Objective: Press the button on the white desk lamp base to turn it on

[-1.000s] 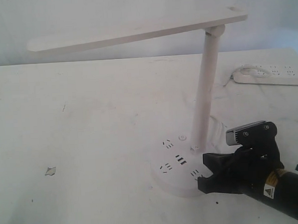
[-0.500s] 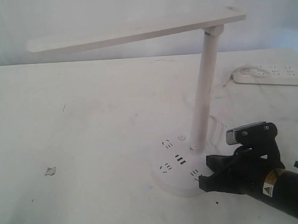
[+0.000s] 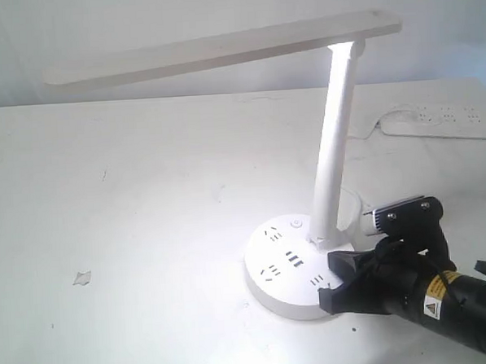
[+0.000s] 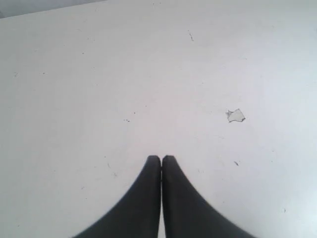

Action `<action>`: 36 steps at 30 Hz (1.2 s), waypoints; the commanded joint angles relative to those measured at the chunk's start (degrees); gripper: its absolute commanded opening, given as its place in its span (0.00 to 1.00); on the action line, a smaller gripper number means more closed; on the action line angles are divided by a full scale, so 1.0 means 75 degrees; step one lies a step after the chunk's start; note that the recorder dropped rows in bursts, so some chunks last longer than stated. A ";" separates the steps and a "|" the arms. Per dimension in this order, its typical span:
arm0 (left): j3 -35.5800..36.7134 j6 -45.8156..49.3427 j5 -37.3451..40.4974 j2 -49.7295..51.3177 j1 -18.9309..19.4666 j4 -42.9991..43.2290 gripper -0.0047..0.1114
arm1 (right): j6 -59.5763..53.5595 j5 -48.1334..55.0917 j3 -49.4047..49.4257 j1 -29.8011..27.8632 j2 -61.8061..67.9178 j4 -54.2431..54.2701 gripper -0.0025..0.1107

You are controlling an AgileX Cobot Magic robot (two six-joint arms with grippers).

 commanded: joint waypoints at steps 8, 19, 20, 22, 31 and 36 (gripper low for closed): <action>0.0014 -0.0002 0.0011 -0.0024 0.0001 -0.0013 0.04 | 0.0062 -0.2142 0.1027 -0.0021 -0.1113 -0.0170 0.02; 0.0014 -0.0002 0.0011 -0.0024 0.0001 -0.0013 0.04 | -0.0883 -0.2574 0.1939 -0.0021 -0.3078 0.0197 0.02; 0.0014 -0.0002 0.0011 -0.0024 0.0001 -0.0013 0.04 | -0.0883 -0.2574 0.1939 -0.0021 -0.3350 0.0070 0.02; 0.0014 -0.0002 0.0011 -0.0024 0.0001 -0.0013 0.04 | -0.0883 -0.2574 0.1939 -0.0021 -0.3814 -0.0218 0.02; 0.0014 -0.0002 0.0011 -0.0024 0.0001 -0.0013 0.04 | -0.0571 -0.1917 0.1939 -0.0021 -0.5803 -0.0860 0.02; 0.0014 -0.0002 0.0011 -0.0024 0.0001 -0.0013 0.04 | -0.0571 -0.0774 0.1939 -0.0021 -0.7149 -0.0783 0.02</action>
